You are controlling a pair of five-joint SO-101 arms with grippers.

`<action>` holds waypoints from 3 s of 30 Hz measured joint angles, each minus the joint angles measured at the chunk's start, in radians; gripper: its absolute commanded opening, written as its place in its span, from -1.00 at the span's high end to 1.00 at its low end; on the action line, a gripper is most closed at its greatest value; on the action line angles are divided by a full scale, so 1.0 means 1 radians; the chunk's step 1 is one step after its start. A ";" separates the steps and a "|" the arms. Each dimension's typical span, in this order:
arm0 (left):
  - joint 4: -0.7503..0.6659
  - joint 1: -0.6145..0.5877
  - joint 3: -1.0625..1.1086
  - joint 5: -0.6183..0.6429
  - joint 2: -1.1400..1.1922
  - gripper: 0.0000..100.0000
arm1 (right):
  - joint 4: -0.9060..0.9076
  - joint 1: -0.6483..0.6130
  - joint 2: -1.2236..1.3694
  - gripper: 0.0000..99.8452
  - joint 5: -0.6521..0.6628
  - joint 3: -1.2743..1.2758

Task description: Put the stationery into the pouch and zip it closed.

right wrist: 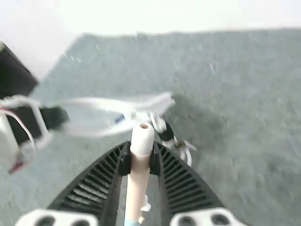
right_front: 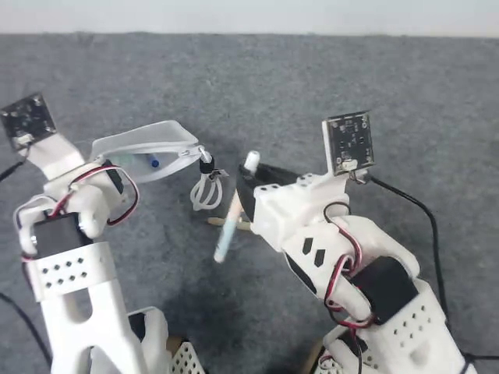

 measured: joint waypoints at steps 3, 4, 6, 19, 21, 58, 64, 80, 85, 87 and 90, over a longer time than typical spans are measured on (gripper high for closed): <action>0.000 0.000 0.000 0.000 0.000 0.98 | -0.060 -0.002 0.000 0.99 0.000 0.000; 0.000 0.000 0.000 0.000 0.000 0.98 | -0.078 -0.002 0.000 0.99 0.000 0.000; 0.000 0.000 0.000 0.000 0.000 0.98 | -0.117 -0.002 0.000 0.99 0.000 0.000; 0.000 0.000 0.000 0.000 0.000 0.98 | -0.368 -0.002 0.000 0.99 0.000 0.000; 0.000 0.000 0.000 0.000 0.000 0.98 | -0.402 -0.002 0.000 0.99 0.000 0.000; 0.000 0.000 0.000 0.000 0.000 0.98 | -1.234 -0.002 0.354 0.99 -0.002 0.368; 0.000 0.000 0.000 0.000 0.000 0.98 | -1.238 -0.014 0.385 0.99 -0.003 0.368; 0.000 0.000 0.000 0.000 0.000 0.98 | -1.244 -0.046 0.399 0.99 -0.003 0.413; 0.000 0.000 0.000 0.000 0.000 0.98 | -1.244 -0.100 0.399 0.99 0.017 0.427; 0.000 0.000 0.000 0.000 0.000 0.98 | -1.244 -0.138 0.399 0.98 0.058 0.451; 0.000 0.000 0.000 0.000 0.000 0.98 | -1.244 -0.186 0.399 0.98 0.120 0.474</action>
